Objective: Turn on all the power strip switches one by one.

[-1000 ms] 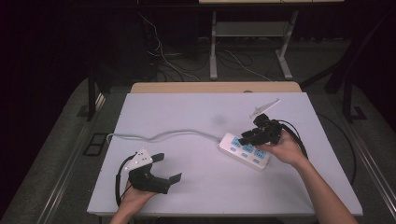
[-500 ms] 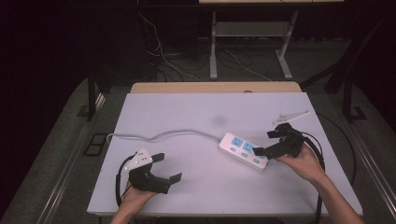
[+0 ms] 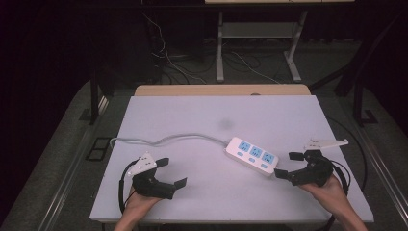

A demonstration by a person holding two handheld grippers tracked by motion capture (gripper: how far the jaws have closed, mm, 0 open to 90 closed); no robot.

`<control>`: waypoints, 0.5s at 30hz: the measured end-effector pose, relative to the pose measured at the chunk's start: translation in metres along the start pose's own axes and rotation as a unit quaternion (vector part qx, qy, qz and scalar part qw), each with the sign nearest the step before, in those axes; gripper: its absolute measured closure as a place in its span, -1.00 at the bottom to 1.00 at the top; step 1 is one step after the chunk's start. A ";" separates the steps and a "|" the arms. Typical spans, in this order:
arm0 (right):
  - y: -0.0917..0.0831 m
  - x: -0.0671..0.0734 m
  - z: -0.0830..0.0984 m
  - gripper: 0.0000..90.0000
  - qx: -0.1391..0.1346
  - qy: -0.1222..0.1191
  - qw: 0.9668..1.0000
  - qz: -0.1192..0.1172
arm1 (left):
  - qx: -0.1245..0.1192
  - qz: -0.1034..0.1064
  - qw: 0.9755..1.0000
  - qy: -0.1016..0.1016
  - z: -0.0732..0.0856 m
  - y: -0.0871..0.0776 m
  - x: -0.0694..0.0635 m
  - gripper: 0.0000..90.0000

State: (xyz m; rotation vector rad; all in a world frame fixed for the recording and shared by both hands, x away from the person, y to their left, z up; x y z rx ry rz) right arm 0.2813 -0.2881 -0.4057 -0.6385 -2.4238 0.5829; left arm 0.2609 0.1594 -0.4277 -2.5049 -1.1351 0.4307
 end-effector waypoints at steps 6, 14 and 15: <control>0.001 0.001 0.021 -0.99 -0.022 0.010 1.000 0.006 | -0.002 -0.002 1.000 -0.001 0.000 -0.001 0.001 -1.00; 0.005 0.001 0.040 -0.99 -0.036 0.012 0.999 0.013 | 0.000 -0.002 1.000 0.001 0.000 -0.001 0.001 -1.00; 0.005 0.001 0.041 -0.99 -0.035 0.013 0.999 0.013 | 0.000 -0.002 1.000 0.001 0.000 -0.001 0.001 -1.00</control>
Point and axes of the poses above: each handheld gripper's, and its own axes: y roughly forward along the jaws, z roughly out of its underside, x roughly to its left, the point moved 2 cm from there along y, roughly forward along the jaws, and after that the axes turned 11 degrees about -z, right-handed, at the moved point
